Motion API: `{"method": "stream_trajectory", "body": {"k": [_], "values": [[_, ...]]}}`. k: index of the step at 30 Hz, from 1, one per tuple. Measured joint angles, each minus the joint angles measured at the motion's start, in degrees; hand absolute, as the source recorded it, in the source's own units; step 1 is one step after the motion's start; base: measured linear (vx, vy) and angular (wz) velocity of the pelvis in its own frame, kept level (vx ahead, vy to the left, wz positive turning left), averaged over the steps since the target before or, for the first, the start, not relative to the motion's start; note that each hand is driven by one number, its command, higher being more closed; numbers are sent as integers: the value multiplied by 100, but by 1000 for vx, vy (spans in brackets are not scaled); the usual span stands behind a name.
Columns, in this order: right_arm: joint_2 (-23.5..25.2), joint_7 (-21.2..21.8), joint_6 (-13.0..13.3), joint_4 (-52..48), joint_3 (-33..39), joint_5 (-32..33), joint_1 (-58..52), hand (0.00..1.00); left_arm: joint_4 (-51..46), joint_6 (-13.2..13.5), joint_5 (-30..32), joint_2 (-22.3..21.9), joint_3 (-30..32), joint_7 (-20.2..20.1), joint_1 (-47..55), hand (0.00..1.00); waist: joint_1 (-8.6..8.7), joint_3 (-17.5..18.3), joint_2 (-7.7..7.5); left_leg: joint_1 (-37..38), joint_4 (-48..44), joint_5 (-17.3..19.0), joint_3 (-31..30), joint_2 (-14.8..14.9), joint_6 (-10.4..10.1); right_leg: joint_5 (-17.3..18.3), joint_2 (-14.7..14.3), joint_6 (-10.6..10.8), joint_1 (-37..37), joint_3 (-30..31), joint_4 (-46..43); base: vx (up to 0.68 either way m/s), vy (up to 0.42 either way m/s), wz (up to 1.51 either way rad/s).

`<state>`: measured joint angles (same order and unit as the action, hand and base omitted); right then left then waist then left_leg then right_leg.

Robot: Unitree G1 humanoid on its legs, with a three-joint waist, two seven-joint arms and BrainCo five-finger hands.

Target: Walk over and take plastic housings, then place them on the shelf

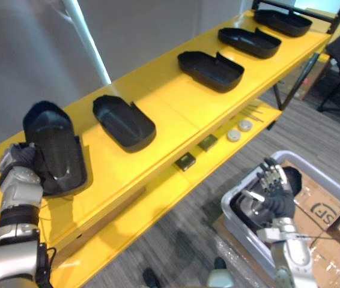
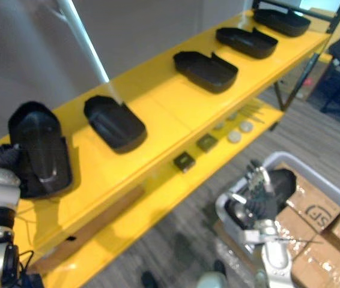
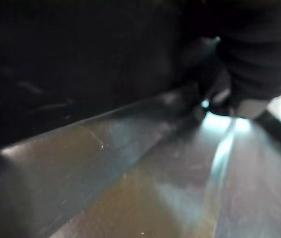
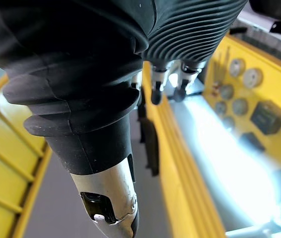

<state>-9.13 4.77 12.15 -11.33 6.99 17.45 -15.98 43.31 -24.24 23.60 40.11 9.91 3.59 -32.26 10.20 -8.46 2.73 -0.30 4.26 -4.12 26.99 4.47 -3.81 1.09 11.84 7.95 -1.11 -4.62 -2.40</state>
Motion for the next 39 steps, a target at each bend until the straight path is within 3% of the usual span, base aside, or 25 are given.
{"method": "stream_trajectory", "body": {"k": [7,11,17,39], "values": [[0,-116,-131,-1,-198,30,-26,0,364,-500,-112,79,1,-155,-133,100,9,-23,-37,-13,-71,1,-100,60,-2,47,-49,-77,16,-4,-118,-5,9,5],[7,-124,-131,-1,-389,29,-42,0,449,-714,-357,298,55,72,-133,100,-7,-96,-137,-47,-88,-33,-142,88,-20,94,-73,-121,9,-6,-131,-35,7,5],[4,-292,-130,0,-510,30,-68,0,625,-715,-575,447,129,310,-132,100,-23,-149,-209,-84,-83,-61,-156,92,-15,98,-79,-117,-37,-8,-169,-7,2,0],[-130,-465,-121,64,-659,217,-188,0,633,-403,-801,447,127,314,-146,100,-12,-313,-250,-83,-82,-64,-138,108,-15,99,-92,-119,-63,-4,-208,0,0,0]]}}
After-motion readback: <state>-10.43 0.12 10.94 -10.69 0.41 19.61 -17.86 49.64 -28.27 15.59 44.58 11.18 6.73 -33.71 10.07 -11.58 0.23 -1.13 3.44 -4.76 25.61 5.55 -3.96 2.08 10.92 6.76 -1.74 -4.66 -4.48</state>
